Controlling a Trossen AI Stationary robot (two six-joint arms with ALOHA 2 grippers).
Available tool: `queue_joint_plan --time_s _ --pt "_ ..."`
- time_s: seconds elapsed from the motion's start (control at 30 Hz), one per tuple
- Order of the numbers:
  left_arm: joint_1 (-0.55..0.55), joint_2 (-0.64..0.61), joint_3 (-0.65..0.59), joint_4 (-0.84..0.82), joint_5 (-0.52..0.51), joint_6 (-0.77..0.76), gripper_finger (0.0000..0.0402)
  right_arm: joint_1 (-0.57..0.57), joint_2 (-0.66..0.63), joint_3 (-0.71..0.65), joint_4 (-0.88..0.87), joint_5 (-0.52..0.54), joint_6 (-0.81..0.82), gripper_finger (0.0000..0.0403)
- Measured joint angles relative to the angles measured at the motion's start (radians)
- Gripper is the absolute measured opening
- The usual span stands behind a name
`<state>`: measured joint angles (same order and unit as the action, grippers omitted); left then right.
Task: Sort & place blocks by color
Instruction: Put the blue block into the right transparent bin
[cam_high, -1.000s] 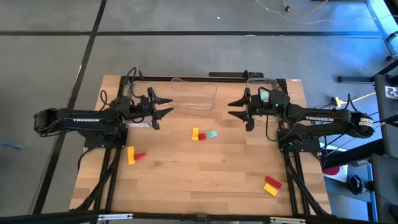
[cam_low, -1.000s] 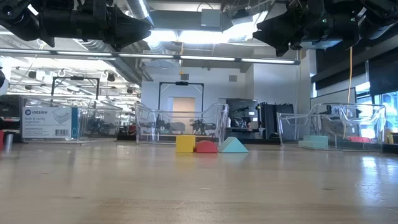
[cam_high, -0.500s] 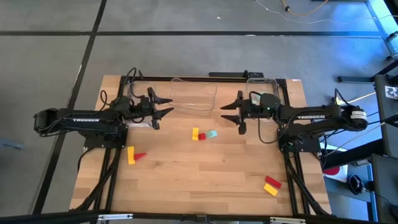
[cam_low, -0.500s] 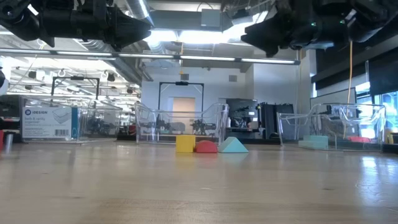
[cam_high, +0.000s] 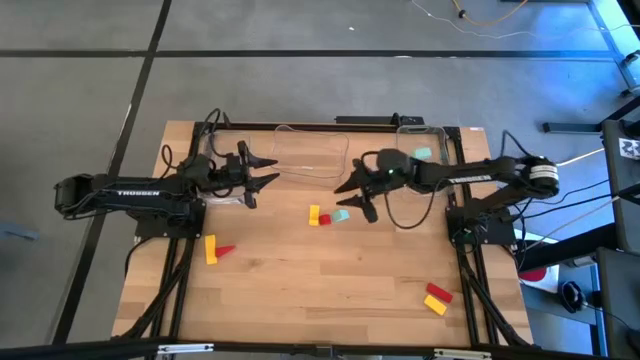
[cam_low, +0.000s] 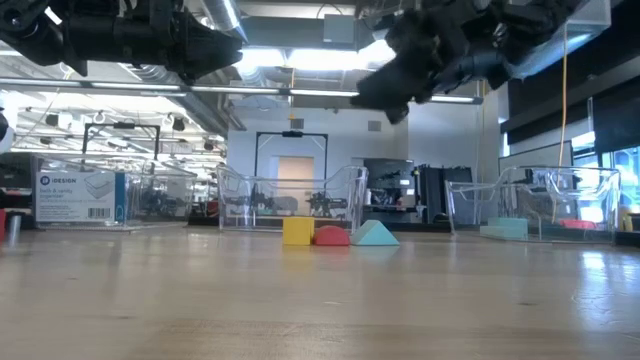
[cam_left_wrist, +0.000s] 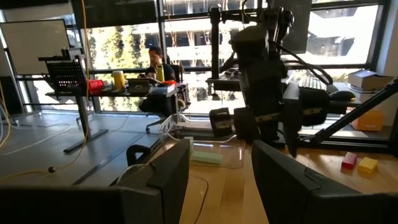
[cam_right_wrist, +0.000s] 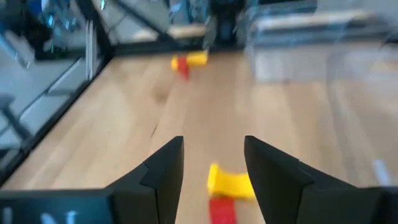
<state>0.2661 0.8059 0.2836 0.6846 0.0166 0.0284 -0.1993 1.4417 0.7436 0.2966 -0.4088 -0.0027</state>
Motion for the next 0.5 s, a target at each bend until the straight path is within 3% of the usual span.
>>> queue_joint_plan --time_s 0.13,0.23,0.5 --pt "0.0 0.0 0.0 -0.002 0.0 0.0 0.0165 0.037 0.047 0.007 -0.058 -0.002 -0.053 0.0178" --pt "0.0 0.0 0.0 -0.003 0.0 0.0 0.0165 0.064 0.073 0.007 -0.086 0.058 -0.054 0.0196" --pt "0.0 0.0 0.0 -0.002 0.0 0.005 0.0165 0.093 0.103 0.007 -0.114 0.197 -0.109 0.03"
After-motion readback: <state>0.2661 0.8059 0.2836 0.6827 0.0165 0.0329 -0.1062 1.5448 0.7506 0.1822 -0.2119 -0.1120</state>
